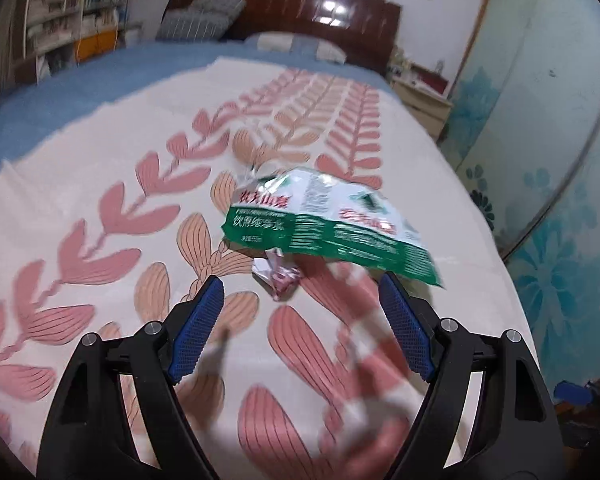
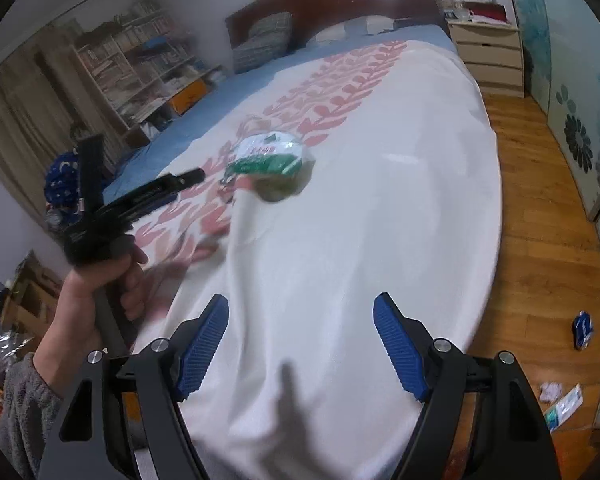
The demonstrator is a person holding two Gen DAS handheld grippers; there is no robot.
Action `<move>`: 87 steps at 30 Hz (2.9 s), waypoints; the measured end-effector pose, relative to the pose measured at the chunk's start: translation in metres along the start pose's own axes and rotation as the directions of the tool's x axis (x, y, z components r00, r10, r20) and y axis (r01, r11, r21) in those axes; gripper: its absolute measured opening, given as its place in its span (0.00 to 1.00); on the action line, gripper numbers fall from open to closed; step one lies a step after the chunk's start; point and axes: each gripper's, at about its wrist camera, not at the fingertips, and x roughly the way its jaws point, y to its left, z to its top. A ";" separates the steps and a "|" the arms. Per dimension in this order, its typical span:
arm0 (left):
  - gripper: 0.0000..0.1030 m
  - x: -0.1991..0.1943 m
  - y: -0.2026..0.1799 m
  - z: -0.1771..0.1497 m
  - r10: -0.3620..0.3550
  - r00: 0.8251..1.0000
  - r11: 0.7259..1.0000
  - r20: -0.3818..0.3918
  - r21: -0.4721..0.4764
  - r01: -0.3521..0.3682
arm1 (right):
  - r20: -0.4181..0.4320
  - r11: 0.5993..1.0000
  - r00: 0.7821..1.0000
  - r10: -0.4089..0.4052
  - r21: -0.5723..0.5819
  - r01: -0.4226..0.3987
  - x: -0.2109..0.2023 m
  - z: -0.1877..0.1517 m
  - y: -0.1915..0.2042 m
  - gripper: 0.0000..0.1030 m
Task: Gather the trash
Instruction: 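Grasp a crumpled paper ball with the left tool while the right grasps a gold can lid, then carry both items over the red wastebasket and open both tools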
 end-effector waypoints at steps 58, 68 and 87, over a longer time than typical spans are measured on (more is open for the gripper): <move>0.21 -0.116 -0.032 -0.053 -0.115 0.993 0.985 0.031 -0.130 0.118 | -0.060 0.915 0.923 0.379 0.174 -0.364 -0.006 0.016 -0.022 0.53; 0.21 -0.160 -0.097 -0.094 -0.137 0.990 0.989 0.044 -0.043 0.139 | -0.159 0.882 0.871 0.465 0.170 -0.440 -0.062 -0.046 -0.049 0.53; 0.21 -0.198 -0.320 -0.121 -0.493 0.860 0.834 -0.133 0.206 0.511 | 0.024 0.987 0.993 -0.116 0.116 0.112 -0.337 -0.139 -0.213 0.53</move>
